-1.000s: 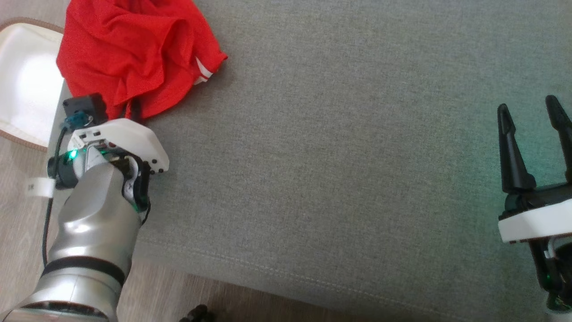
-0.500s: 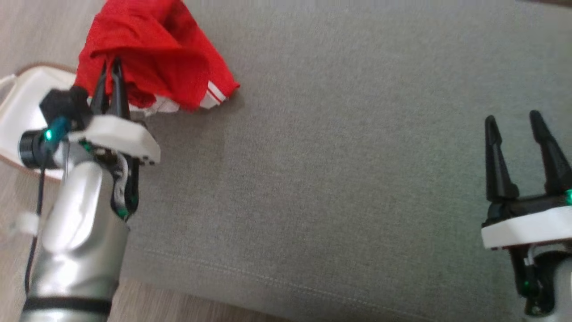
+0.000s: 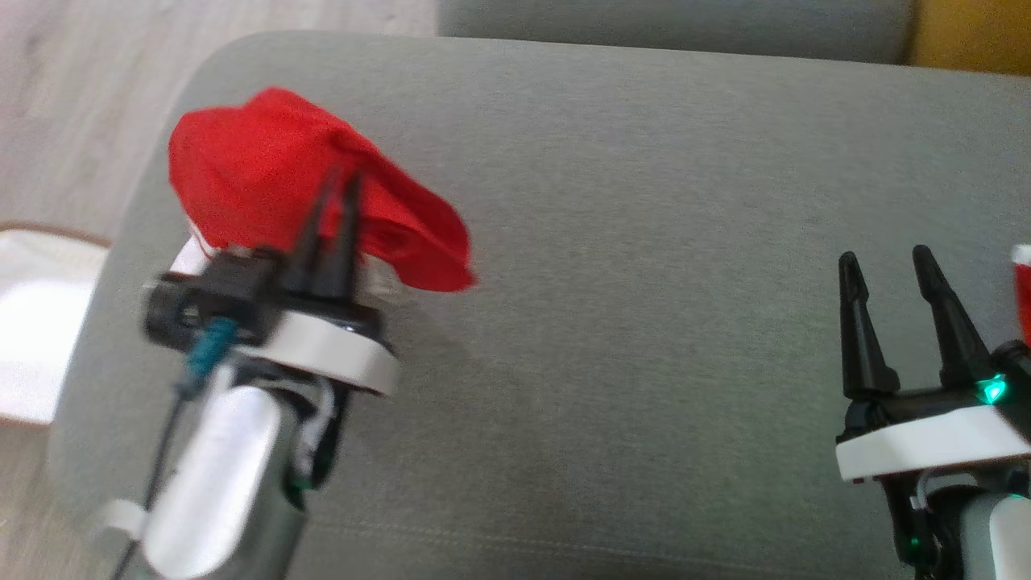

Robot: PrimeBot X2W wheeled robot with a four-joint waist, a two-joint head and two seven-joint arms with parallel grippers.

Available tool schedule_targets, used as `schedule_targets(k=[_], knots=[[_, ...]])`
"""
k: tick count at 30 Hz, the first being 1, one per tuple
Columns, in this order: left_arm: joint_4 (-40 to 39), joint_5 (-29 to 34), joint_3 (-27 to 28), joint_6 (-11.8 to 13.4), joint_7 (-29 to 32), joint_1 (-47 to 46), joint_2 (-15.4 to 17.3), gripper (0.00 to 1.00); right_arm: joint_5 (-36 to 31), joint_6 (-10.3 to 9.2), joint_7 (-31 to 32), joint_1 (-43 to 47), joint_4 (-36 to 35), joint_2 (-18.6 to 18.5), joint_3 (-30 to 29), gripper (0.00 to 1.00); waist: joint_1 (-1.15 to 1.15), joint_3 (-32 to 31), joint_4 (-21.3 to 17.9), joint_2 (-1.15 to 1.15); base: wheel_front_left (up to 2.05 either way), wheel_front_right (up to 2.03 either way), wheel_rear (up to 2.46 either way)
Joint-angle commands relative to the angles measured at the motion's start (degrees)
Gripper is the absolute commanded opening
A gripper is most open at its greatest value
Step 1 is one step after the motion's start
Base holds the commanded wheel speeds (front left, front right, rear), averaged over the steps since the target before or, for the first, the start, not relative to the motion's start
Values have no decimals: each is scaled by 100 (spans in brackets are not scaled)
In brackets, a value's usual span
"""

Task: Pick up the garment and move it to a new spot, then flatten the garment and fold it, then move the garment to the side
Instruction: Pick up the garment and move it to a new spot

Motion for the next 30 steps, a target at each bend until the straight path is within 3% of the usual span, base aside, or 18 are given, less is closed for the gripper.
schedule_targets(k=[1, 13, 18, 24, 29, 30], knots=[[-275, 48, 63, -64, 59, -215, 11, 0, 39, 37, -49, -101, -183, 2, 145, 100, 0, -11, -312, 0, 0, 0, 0], [210, 73, -1185, -583, 150, -950, -739, 0, 196, 37, -227, -408, -101, 42, 247, 100, 0, 771, -1890, 0, 0, 0, 0], [572, -7, -1568, -618, -13, -1541, -842, 0, 328, 37, -415, -589, 14, 50, 332, 100, 0, 1230, -2441, 0, 0, 0, 0], [1004, -324, -2069, -502, -118, -1989, -859, 0, 466, 37, -655, -755, 200, 54, 380, 100, 0, 1662, -2705, 0, 0, 0, 0], [1488, -511, -2535, -452, -21, -2137, -861, 0, 532, 37, -815, -869, 367, 54, 410, 100, 0, 1830, -2658, 0, 0, 0, 0], [1573, -516, -2610, -439, 3, -2159, -861, 5, 534, 37, -835, -887, 399, 54, 411, 100, 0, 1835, -2625, 0, 0, 0, 0]])
